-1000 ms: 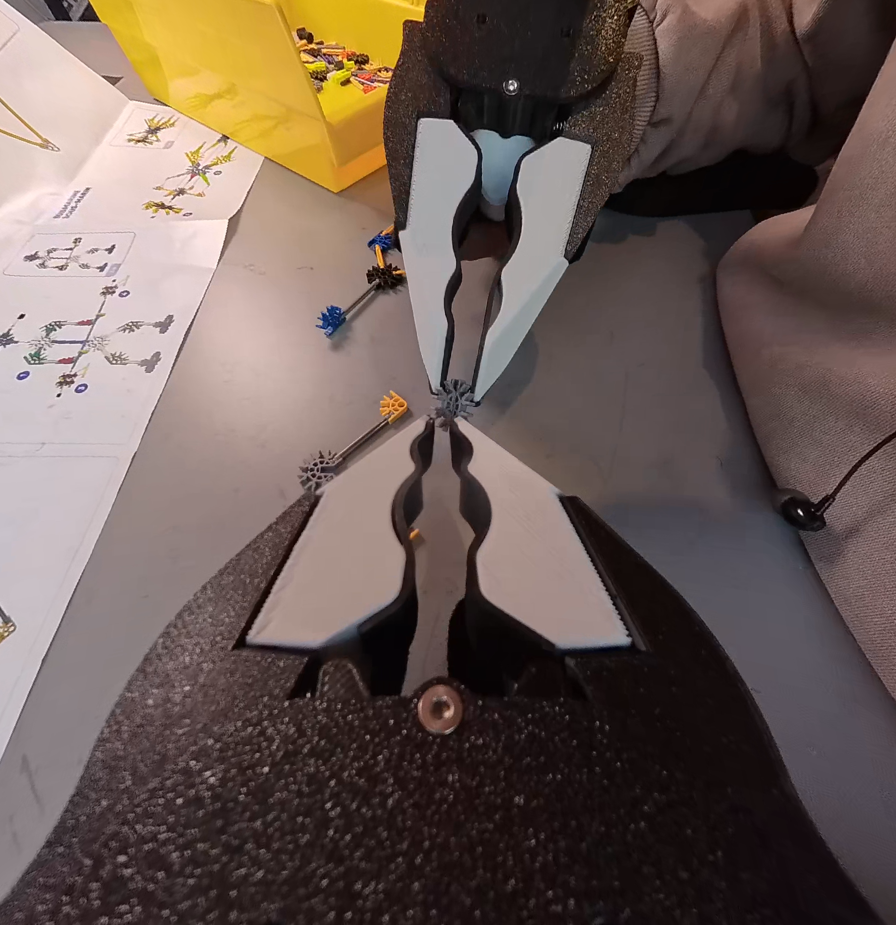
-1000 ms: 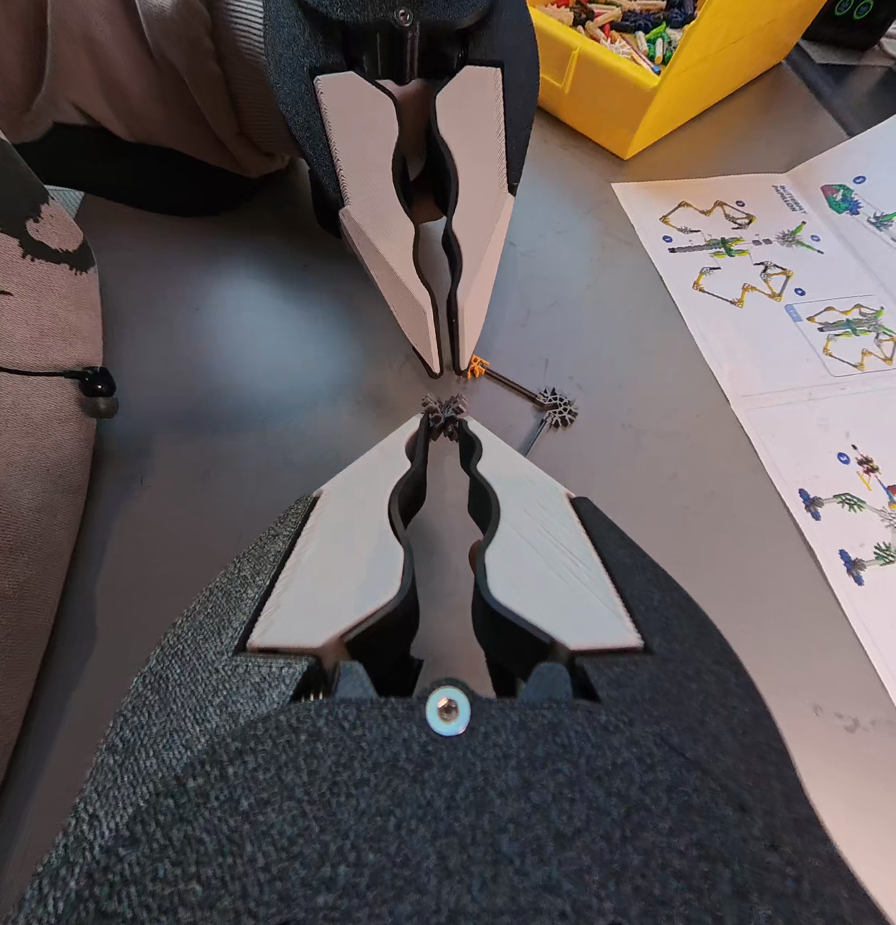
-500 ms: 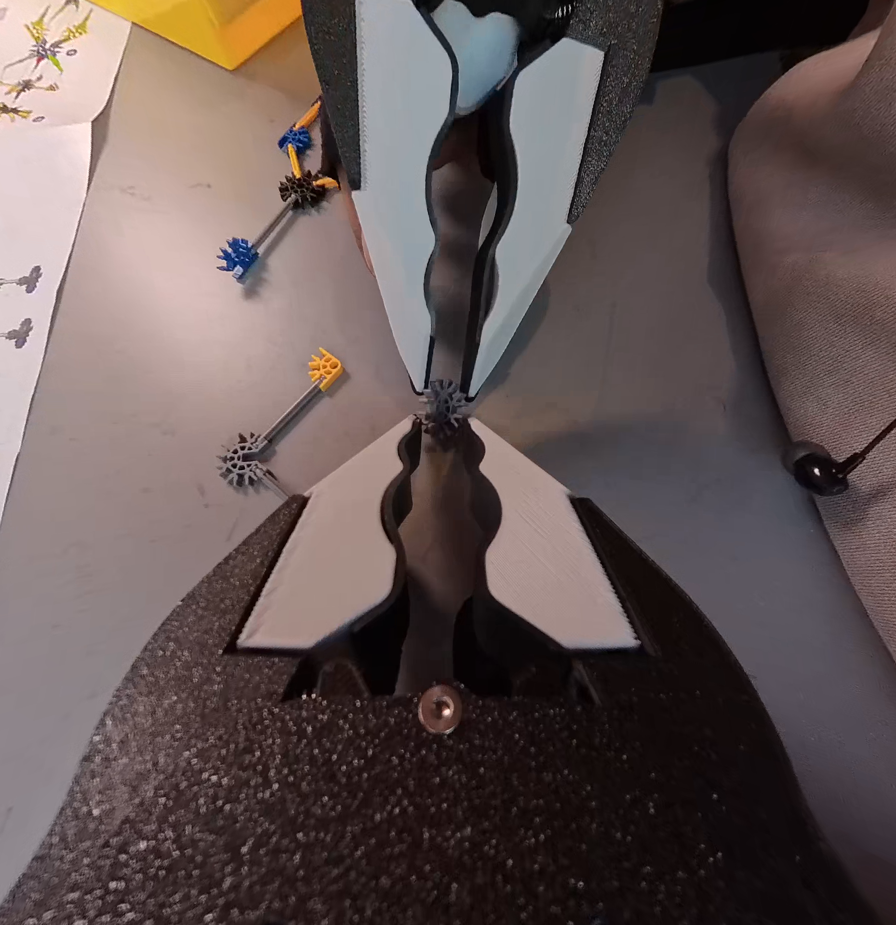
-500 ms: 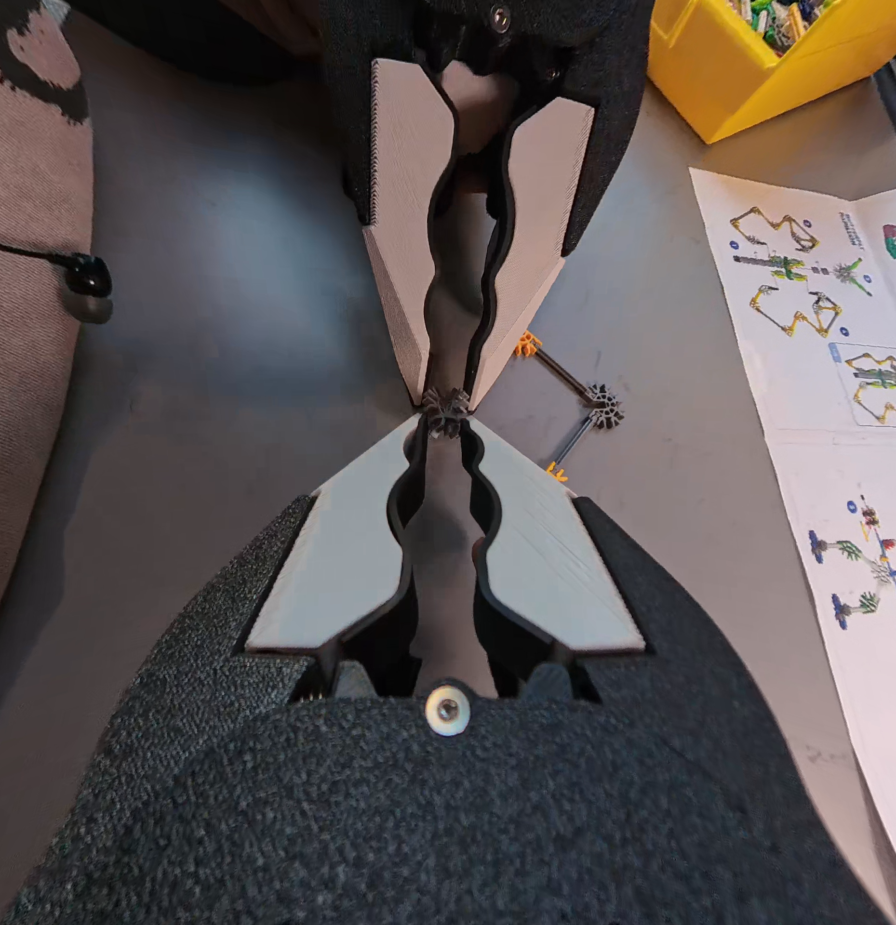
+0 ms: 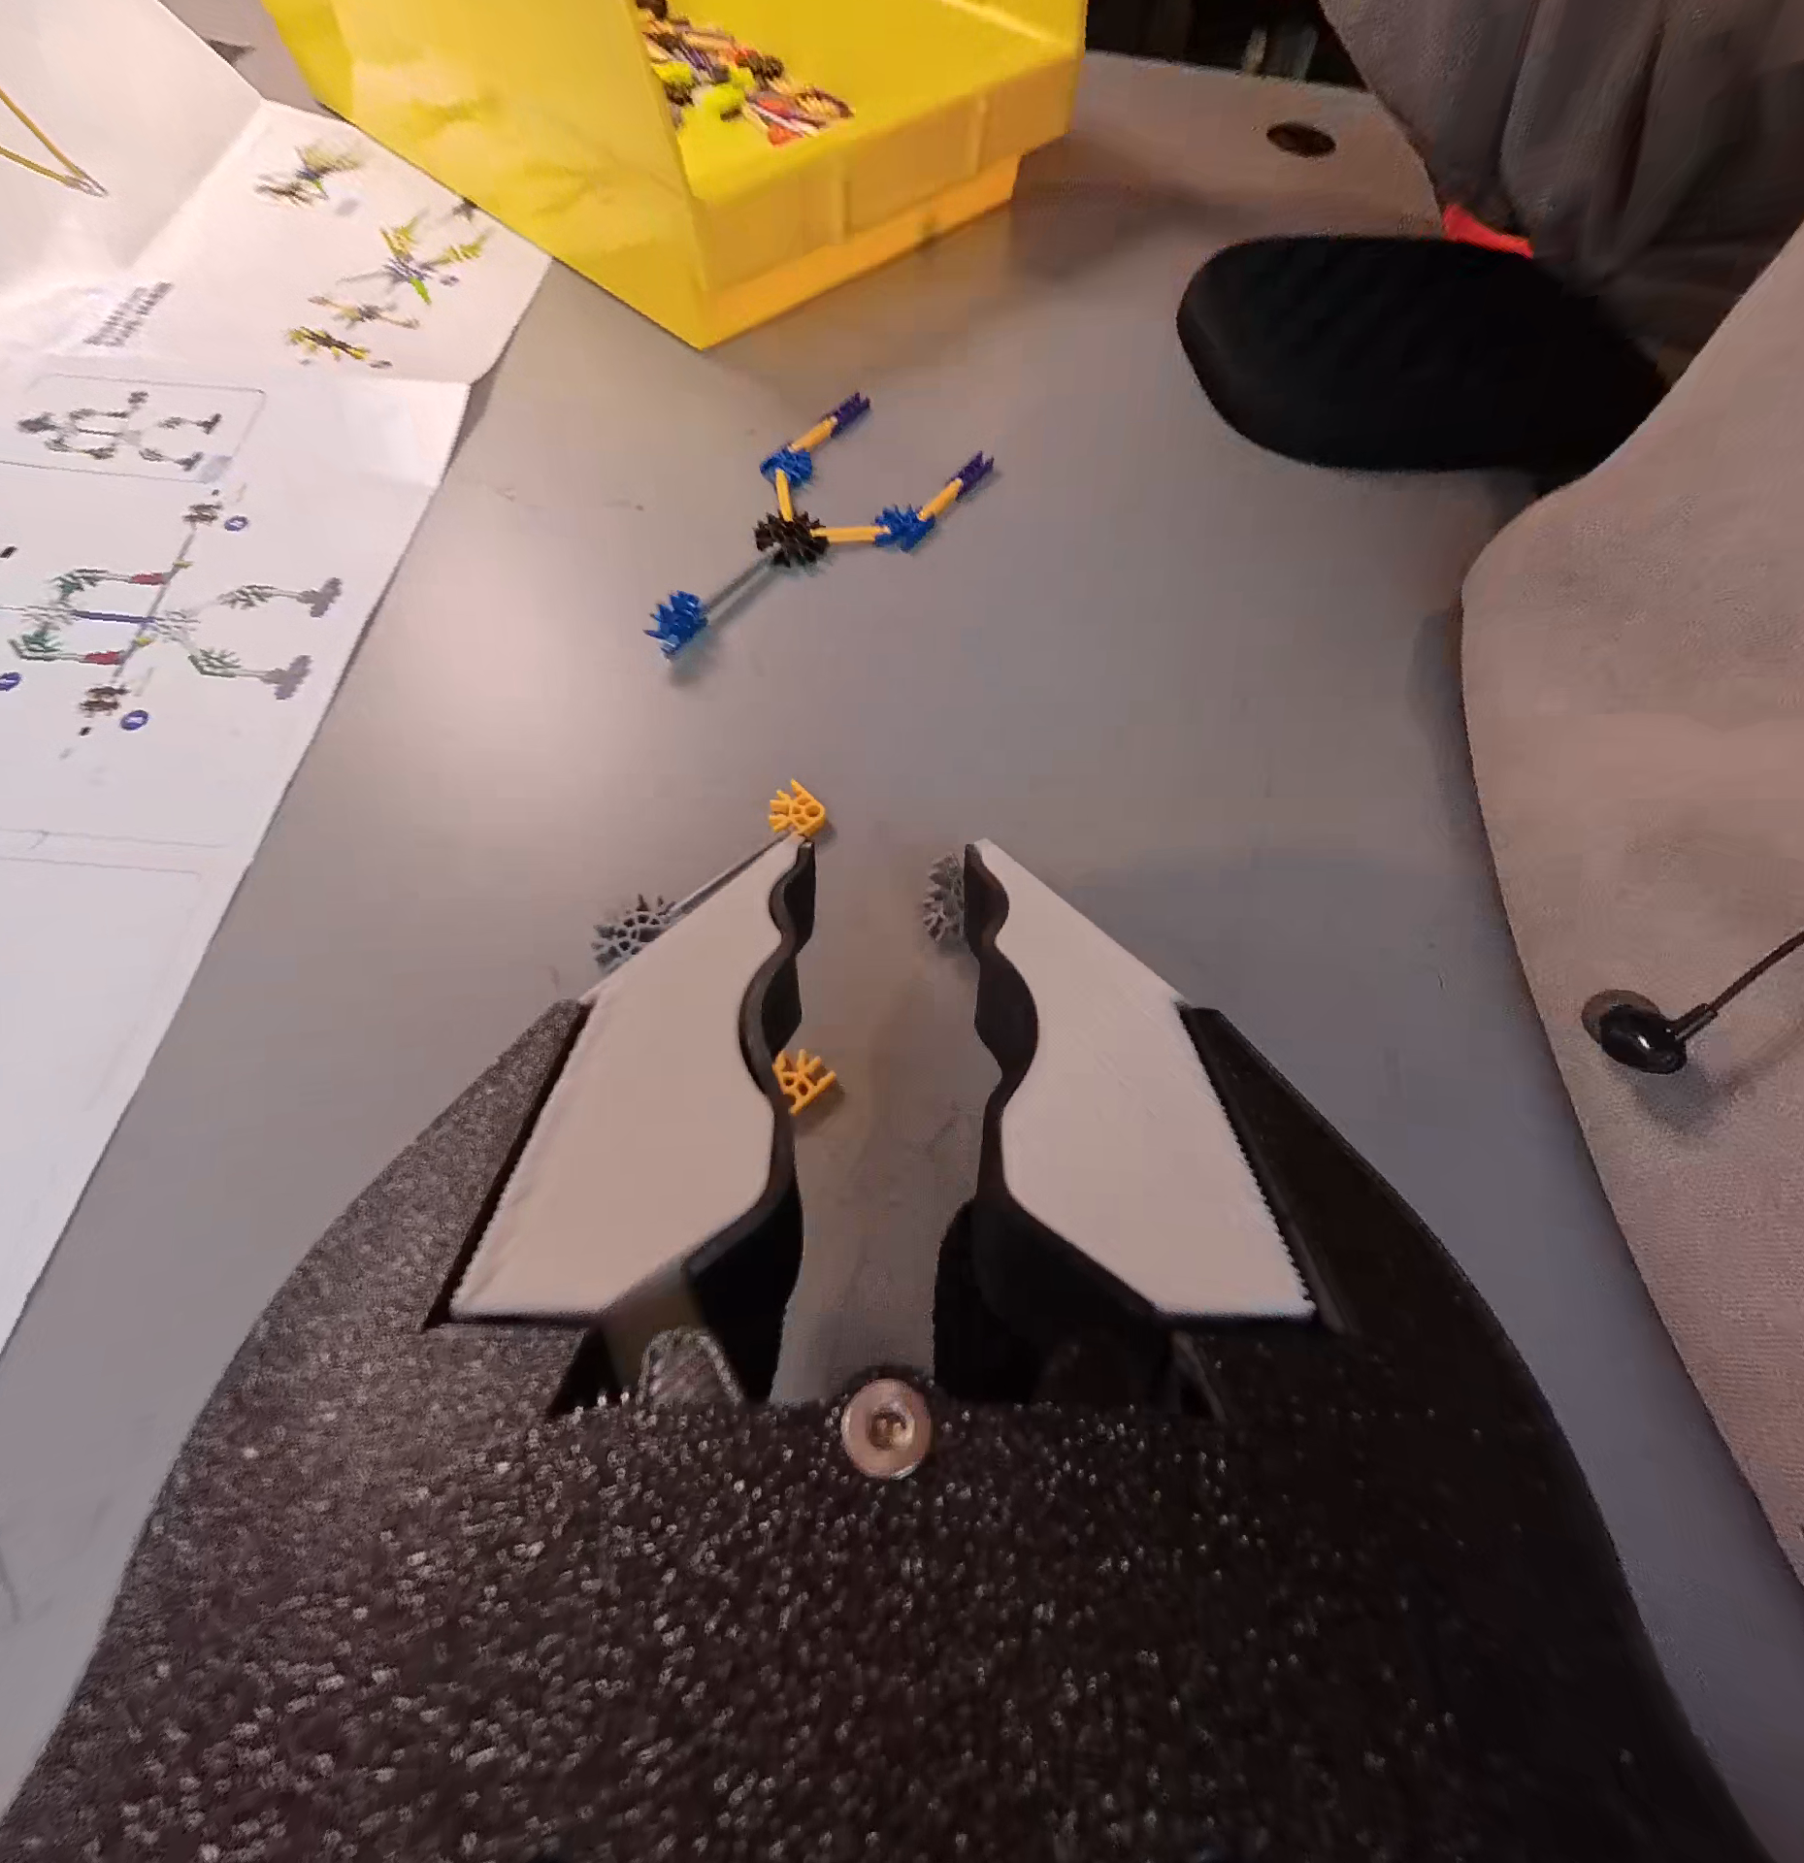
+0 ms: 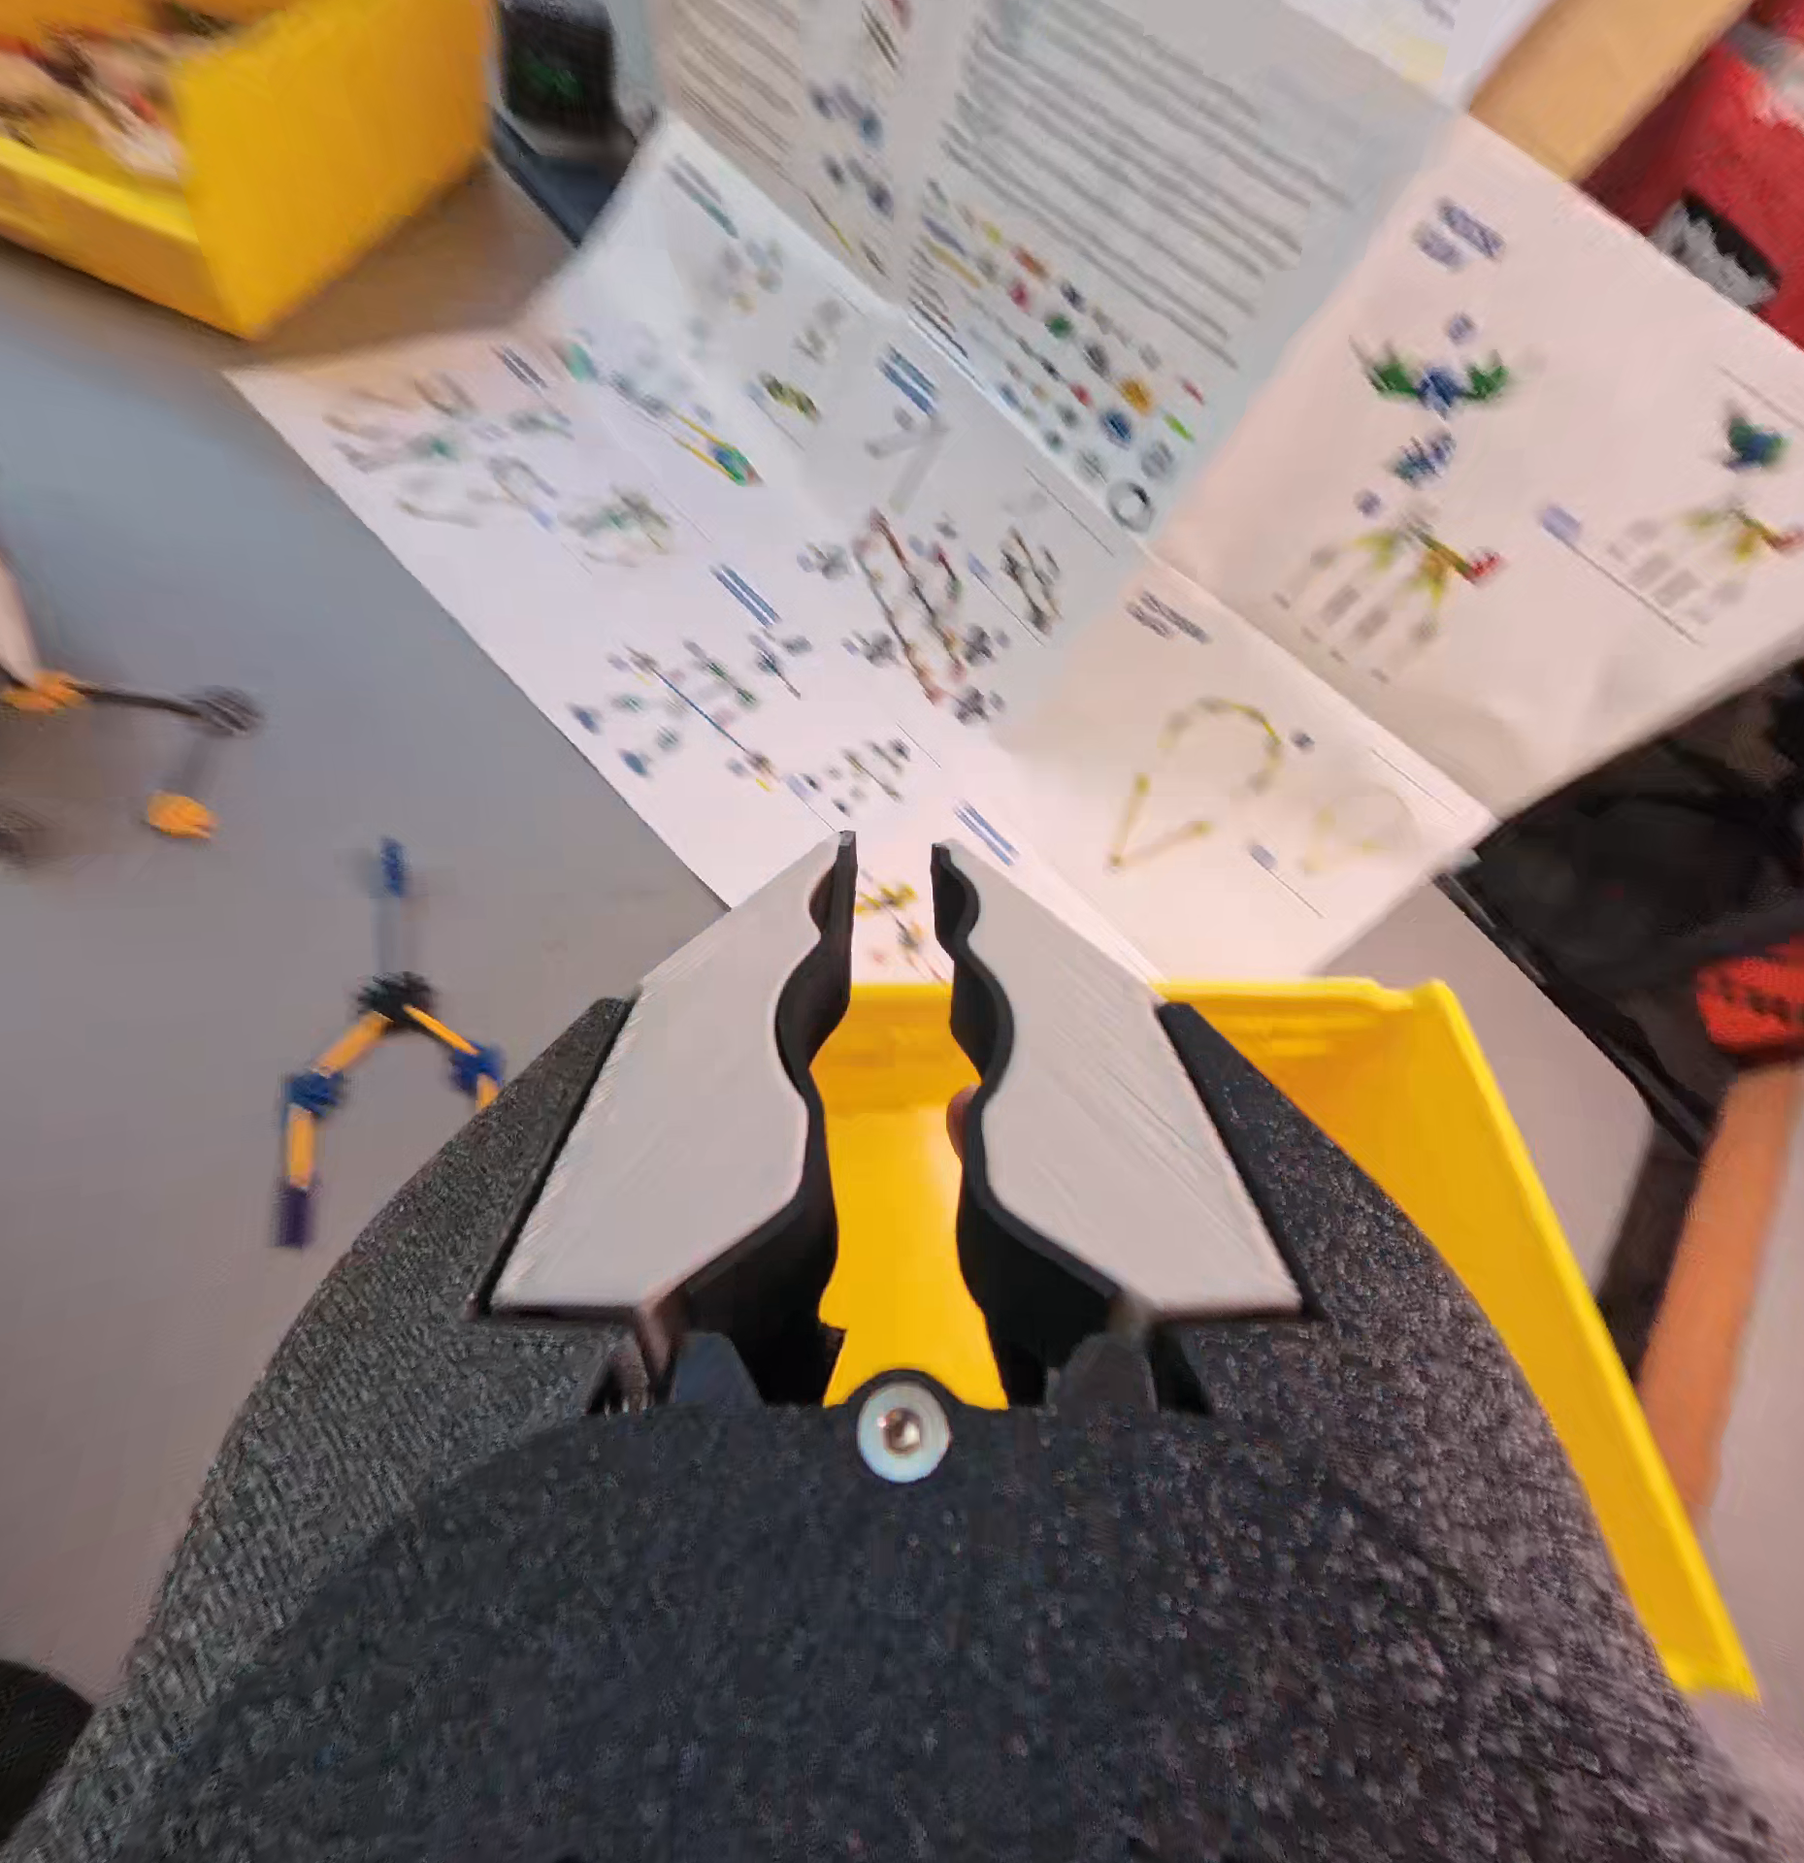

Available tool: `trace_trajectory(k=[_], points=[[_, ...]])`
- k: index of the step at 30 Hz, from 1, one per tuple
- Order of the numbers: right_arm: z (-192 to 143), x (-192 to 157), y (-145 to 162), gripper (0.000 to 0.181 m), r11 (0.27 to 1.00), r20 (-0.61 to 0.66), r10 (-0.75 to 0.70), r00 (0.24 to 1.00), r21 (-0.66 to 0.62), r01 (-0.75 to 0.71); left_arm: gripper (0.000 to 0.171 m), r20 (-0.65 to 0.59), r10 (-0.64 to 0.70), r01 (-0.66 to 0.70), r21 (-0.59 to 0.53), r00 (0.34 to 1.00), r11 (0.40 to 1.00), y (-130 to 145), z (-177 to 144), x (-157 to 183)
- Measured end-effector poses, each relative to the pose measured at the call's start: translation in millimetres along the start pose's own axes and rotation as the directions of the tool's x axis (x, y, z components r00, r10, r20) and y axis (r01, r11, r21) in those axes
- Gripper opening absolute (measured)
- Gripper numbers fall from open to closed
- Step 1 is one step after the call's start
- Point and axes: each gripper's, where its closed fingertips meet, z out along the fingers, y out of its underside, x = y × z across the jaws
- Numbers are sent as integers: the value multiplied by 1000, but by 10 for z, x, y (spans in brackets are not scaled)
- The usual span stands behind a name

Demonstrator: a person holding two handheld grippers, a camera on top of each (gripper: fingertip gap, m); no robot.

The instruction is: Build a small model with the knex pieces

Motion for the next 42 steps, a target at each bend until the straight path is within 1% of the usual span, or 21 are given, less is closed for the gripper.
trace_trajectory(k=[1, 3, 4, 7, 9, 10, 13, 15, 18, 21, 24, 28, 31, 36, 37, 40, 42], points=[[-11, 258, 222, 13, 995, -24, -7, 1000, -97, 5, 29, 14, -14, 13, 26, 1000, 1000, -42, -27, -38], [60, 564, 738, 12, 953, 37, -4, 999, -302, 15, 29, 42, -26, 24, 45, 999, 999, -63, -47, -104], [130, 670, 964, 11, 929, 68, -2, 998, -369, 27, 29, 51, -26, 24, 44, 998, 999, -53, -41, -123], [341, 737, 1512, 9, 851, 181, 33, 983, -522, 68, 29, 63, -20, 18, 41, 998, 999, -24, -17, -147], [428, 818, 1780, 8, 782, 203, -8, 979, -609, 133, 29, 73, -27, 23, 50, 997, 998, -25, -25, -171], [458, 865, 1868, 8, 752, 208, -25, 978, -640, 155, 29, 79, -33, 28, 57, 996, 998, -31, -36, -187], [533, 975, 1948, 5, 728, 213, -23, 977, -666, 162, 29, 91, -51, 44, 76, 995, 996, -36, -66, -232], [517, 1022, 2041, 5, 691, 231, -31, 972, -698, 189, 29, 87, -64, 58, 78, 994, 995, -23, -69, -251], [523, 1049, 2126, 5, 665, 236, -19, 972, -722, 188, 29, 78, -73, 66, 83, 994, 994, -27, -74, -260], [554, 1032, 2151, 6, 658, 249, -8, 969, -728, 193, 29, 73, -74, 67, 90, 995, 994, -35, -84, -255], [550, 993, 2164, 2, 644, 271, 18, 962, -740, 196, 29, 71, -73, 66, 88, 995, 994, -31, -83, -251], [498, 948, 2178, 2, 624, 299, 78, 951, -759, 188, 29, 70, -71, 65, 85, 995, 994, -24, -83, -249], [505, 955, 2181, 4, 629, 298, 102, 949, -759, 170, 29, 67, -73, 67, 84, 995, 994, -22, -83, -246], [513, 938, 2186, 1, 627, 275, 220, 936, -775, 80, 29, 67, -65, 60, 74, 996, 995, -9, -71, -236], [510, 941, 2180, 0, 625, 268, 224, 937, -777, 72, 29, 69, -64, 59, 72, 996, 996, -7, -72, -237], [444, 893, 2101, 0, 636, 279, 123, 952, -759, 140, 29, 73, -68, 63, 72, 995, 995, -7, -81, -240], [373, 807, 1810, 0, 694, 280, 63, 958, -702, 159, 29, 80, -70, 64, 74, 994, 995, -19, -93, -246]])
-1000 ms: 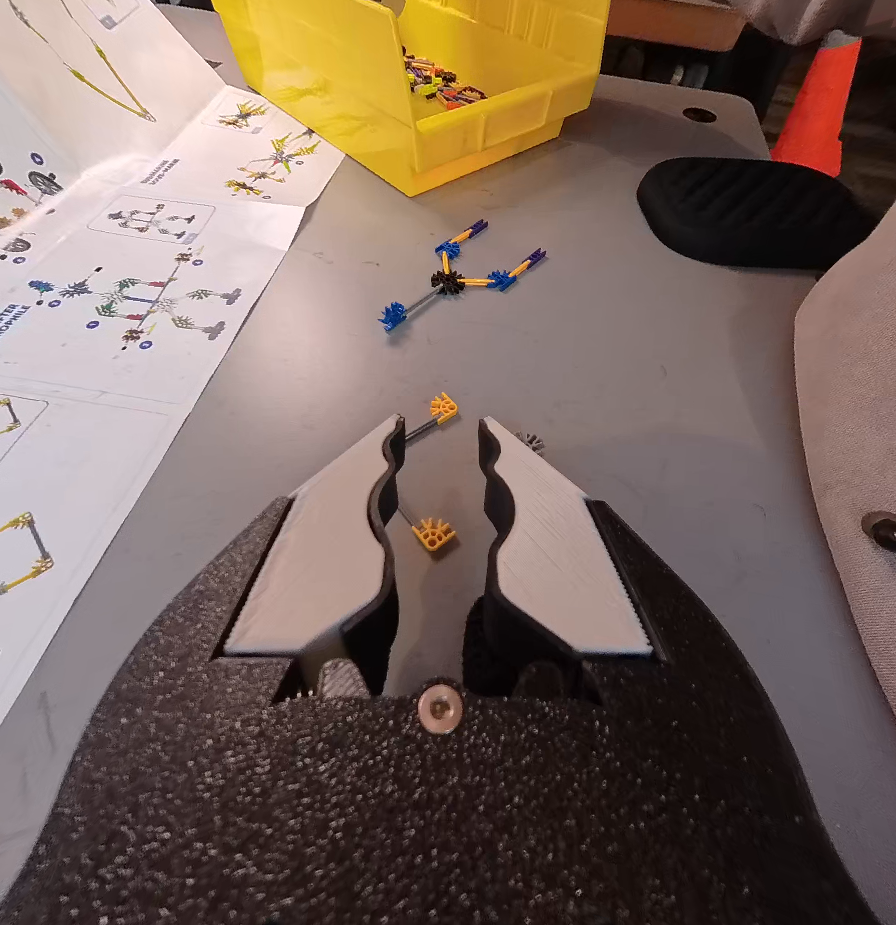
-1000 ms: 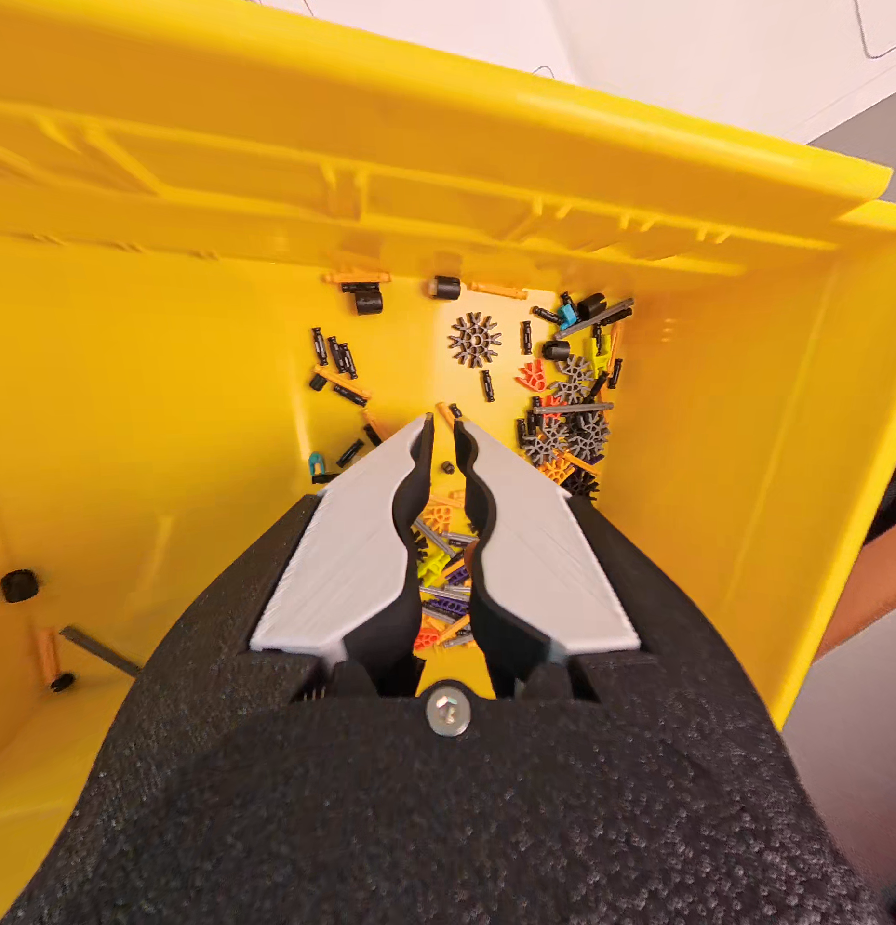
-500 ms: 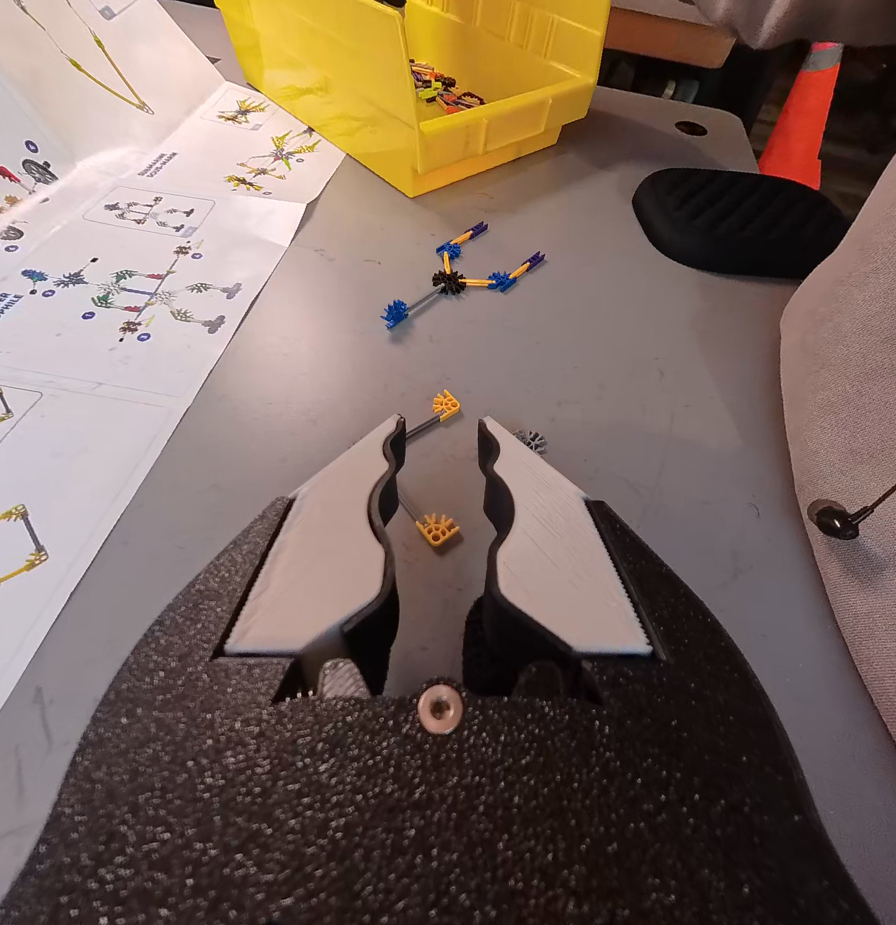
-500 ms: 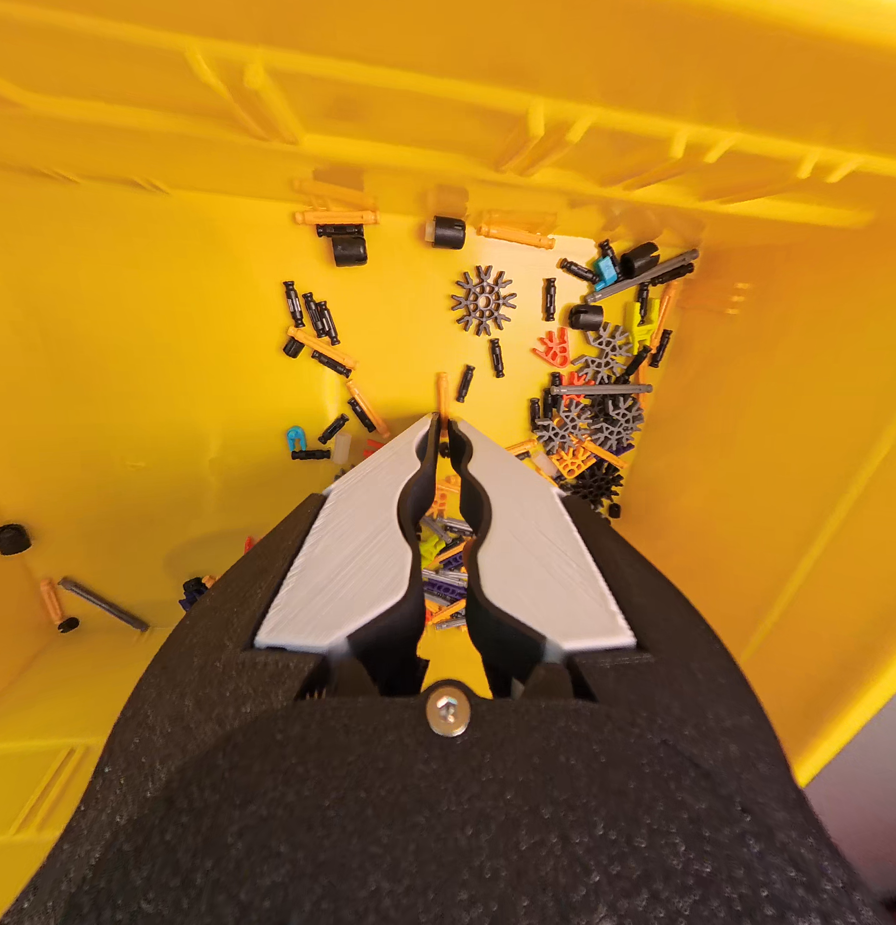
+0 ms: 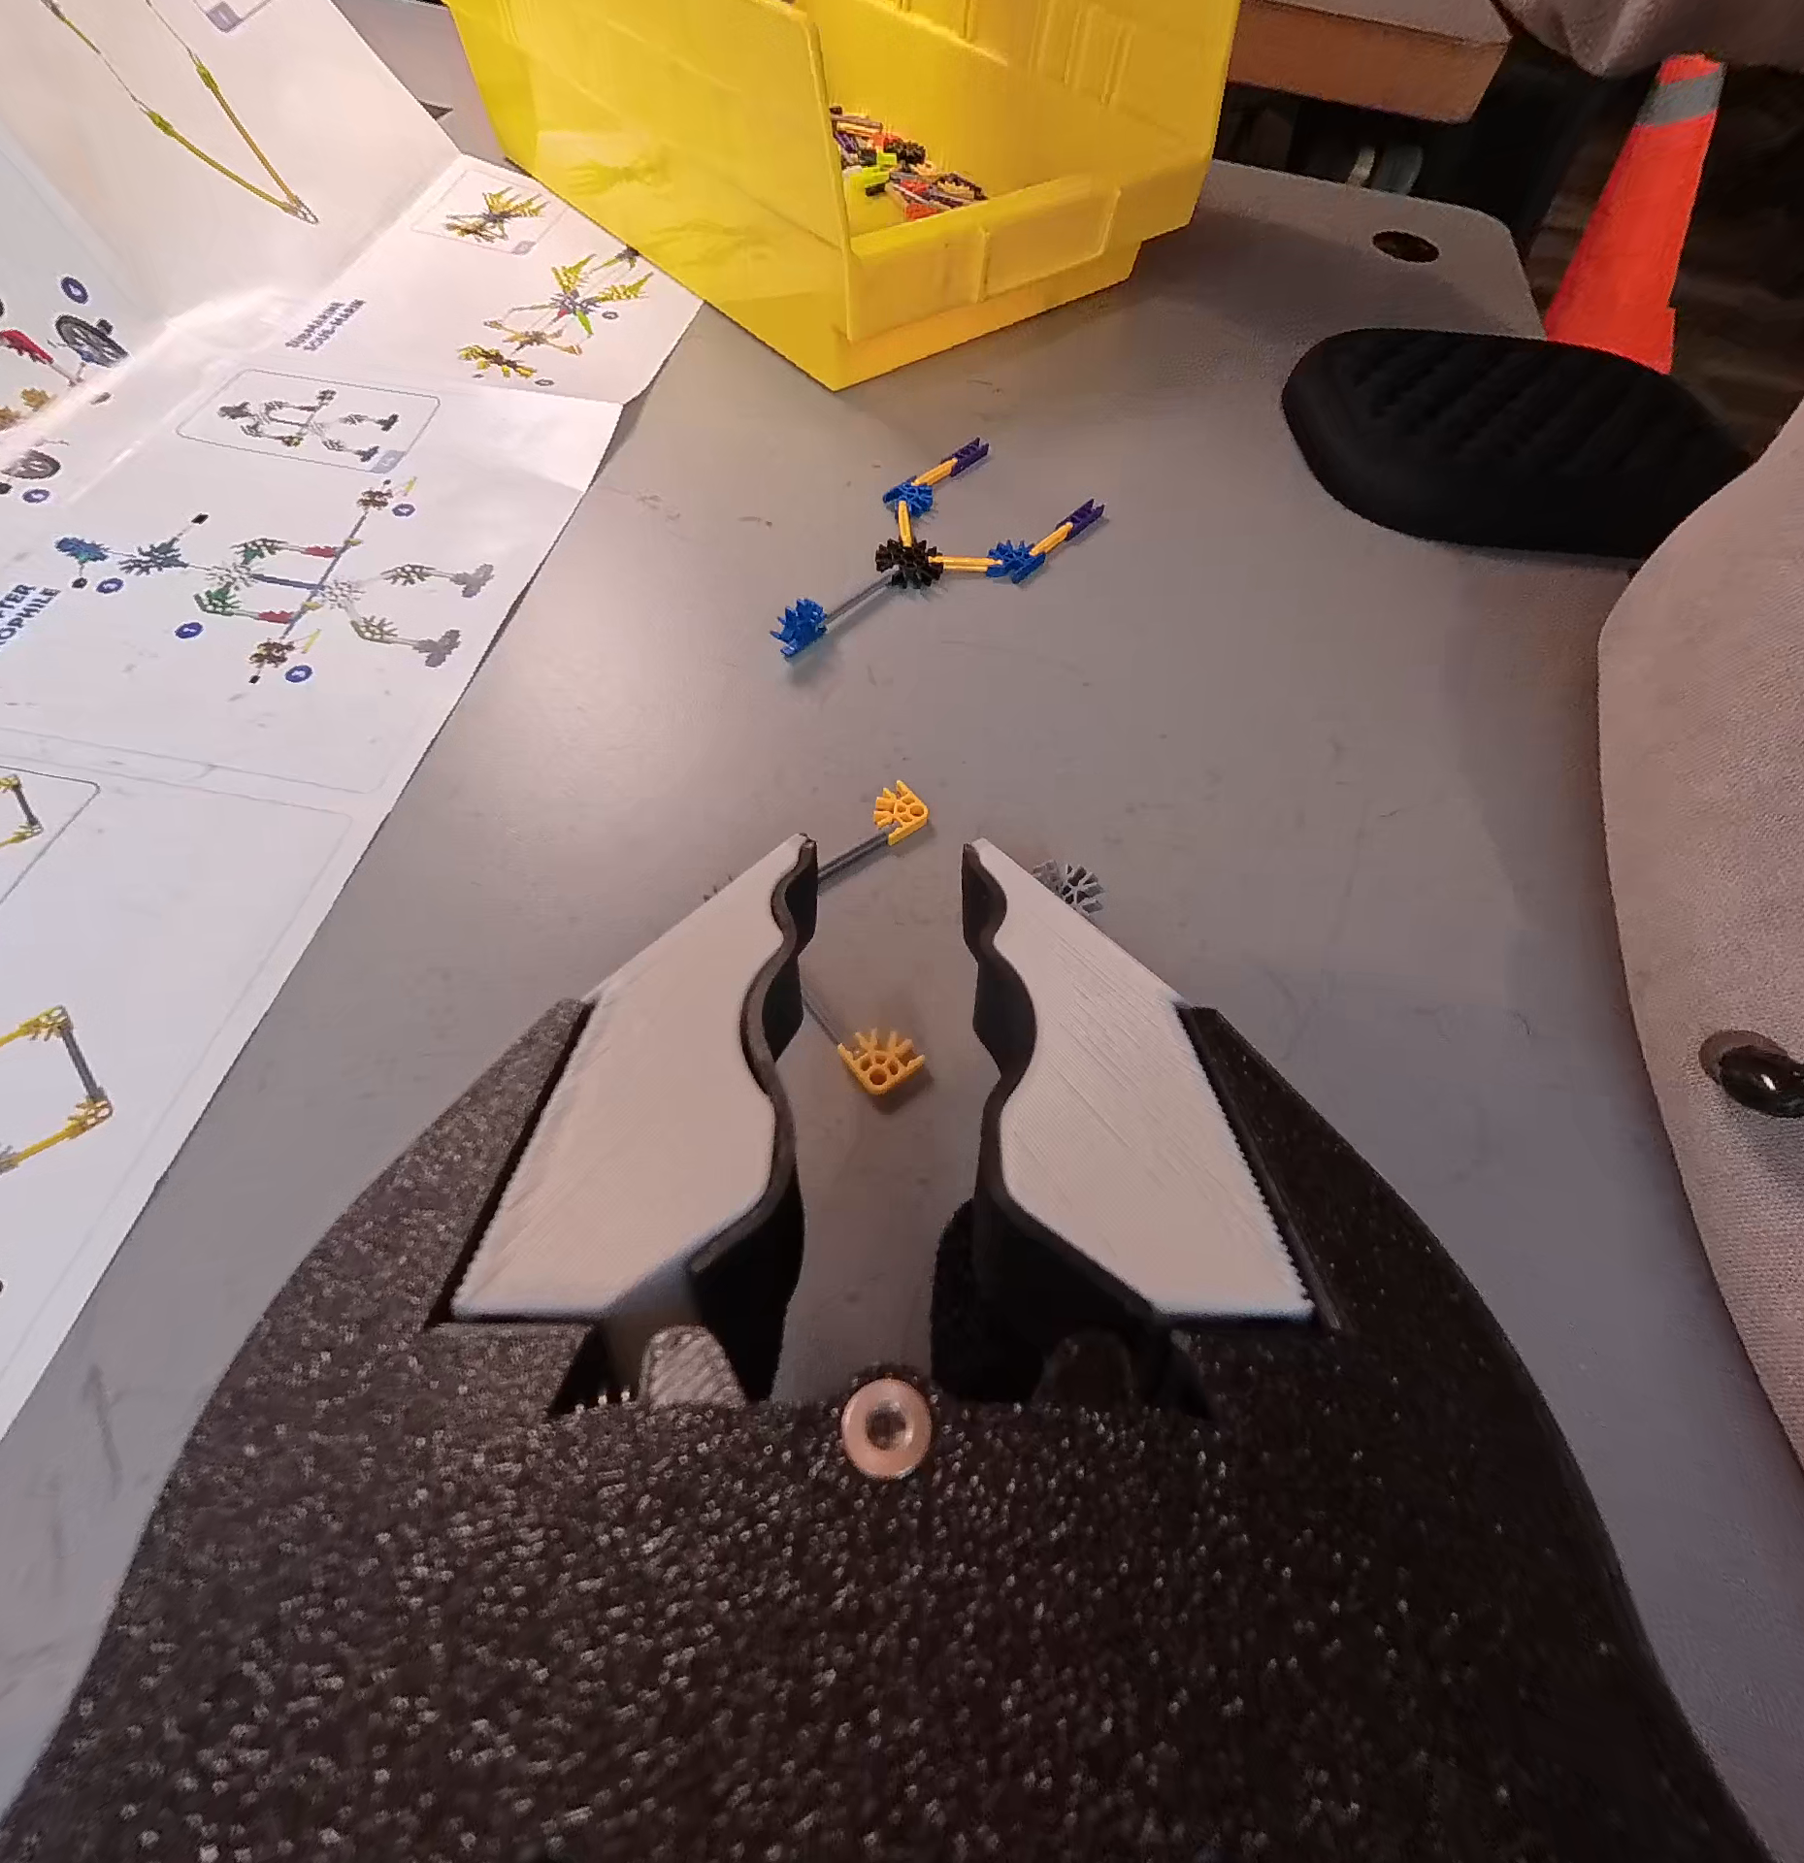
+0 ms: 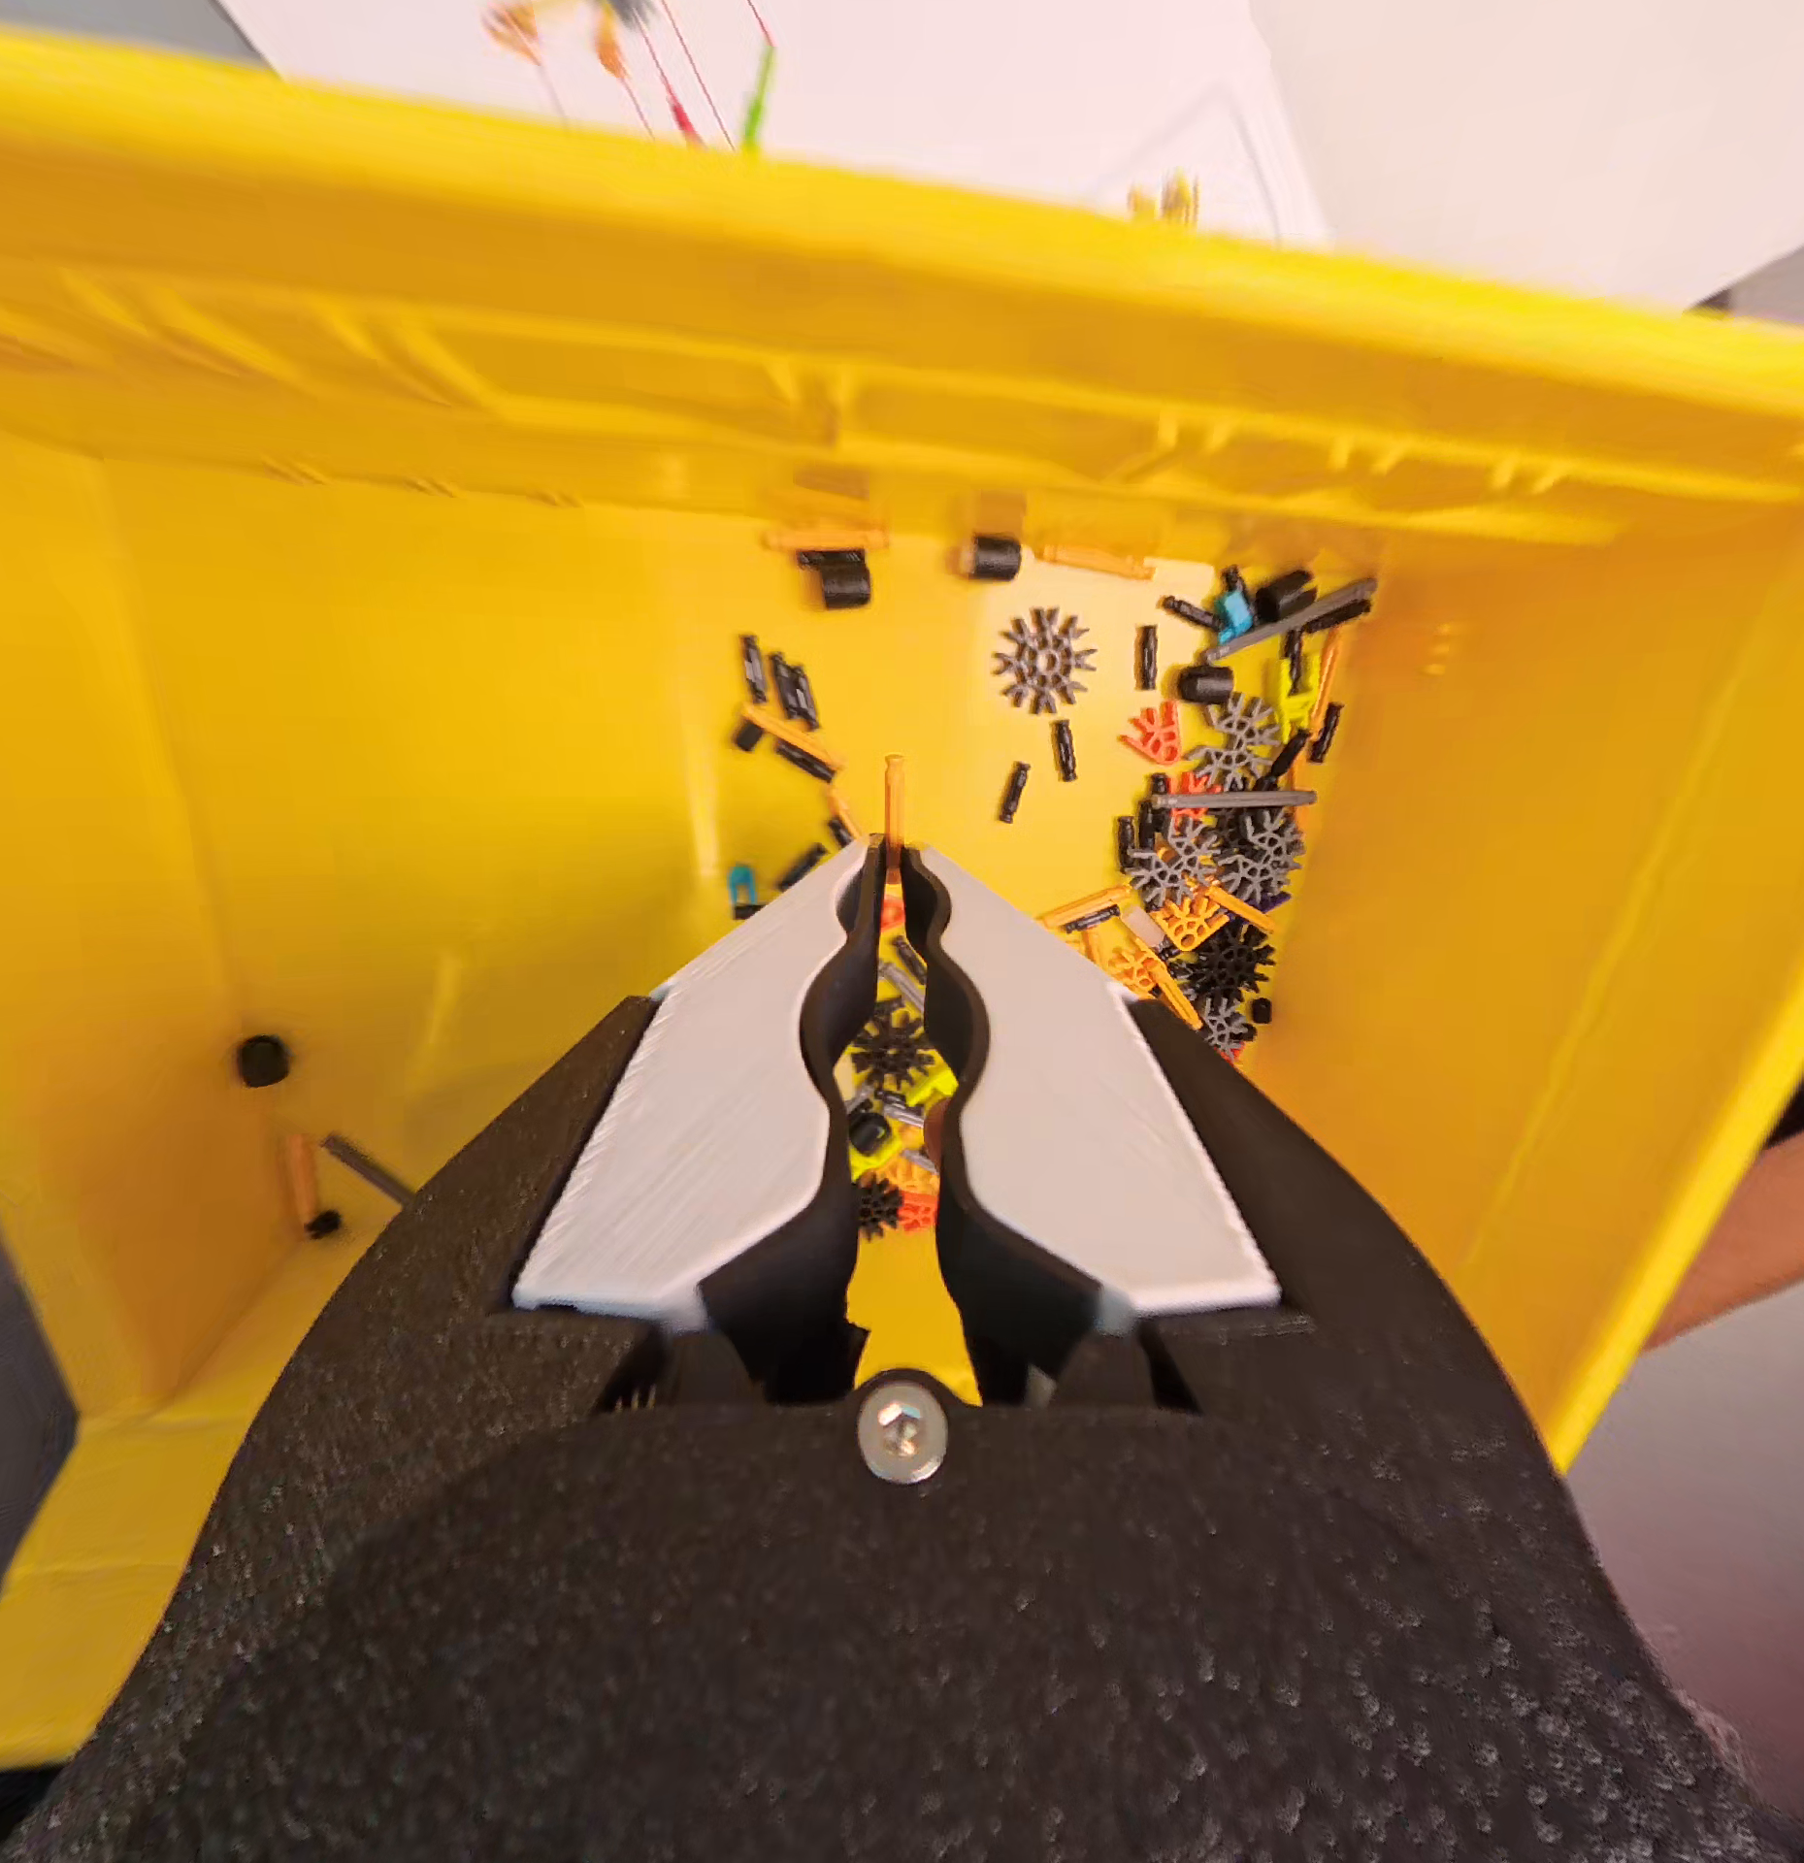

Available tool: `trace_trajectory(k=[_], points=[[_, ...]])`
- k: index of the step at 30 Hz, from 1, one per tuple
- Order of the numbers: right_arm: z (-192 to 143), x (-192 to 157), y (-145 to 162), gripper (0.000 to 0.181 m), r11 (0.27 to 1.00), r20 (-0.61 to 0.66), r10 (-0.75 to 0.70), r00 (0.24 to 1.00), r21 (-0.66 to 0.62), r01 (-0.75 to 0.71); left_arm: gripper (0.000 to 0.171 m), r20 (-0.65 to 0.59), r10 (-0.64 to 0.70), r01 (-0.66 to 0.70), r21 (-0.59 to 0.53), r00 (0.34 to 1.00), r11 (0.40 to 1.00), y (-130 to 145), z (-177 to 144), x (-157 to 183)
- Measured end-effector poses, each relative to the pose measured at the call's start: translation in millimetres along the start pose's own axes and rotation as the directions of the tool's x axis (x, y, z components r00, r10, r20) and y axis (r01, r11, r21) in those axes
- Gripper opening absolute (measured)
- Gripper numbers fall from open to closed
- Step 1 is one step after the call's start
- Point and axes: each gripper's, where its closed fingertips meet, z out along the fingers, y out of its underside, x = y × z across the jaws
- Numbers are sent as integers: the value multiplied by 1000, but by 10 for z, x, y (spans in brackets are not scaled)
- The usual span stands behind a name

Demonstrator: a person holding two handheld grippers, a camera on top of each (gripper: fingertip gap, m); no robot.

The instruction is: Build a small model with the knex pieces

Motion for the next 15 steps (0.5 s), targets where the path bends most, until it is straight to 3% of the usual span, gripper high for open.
trace_trajectory(k=[3, 7, 11, 15], points=[[-535, -289, -259, 0, 992, -64, -65, 996, 106, 72, 29, 6, -4, 4, 13, 1000, 1000, -42, -20, 3], [-1018, -1024, -667, 1, 950, -40, -153, 987, 268, 158, 29, -12, -10, 10, 50, 1000, 999, -135, -43, 62], [-981, -1896, -1032, 1, 886, 5, -260, 966, 398, 236, 21, -56, 17, -15, 36, 998, 999, -132, -21, 190], [-622, -2634, -1234, 1, 850, 124, -312, 942, 479, 218, 21, -76, 54, -57, -46, 996, 997, -2, 32, 274]])
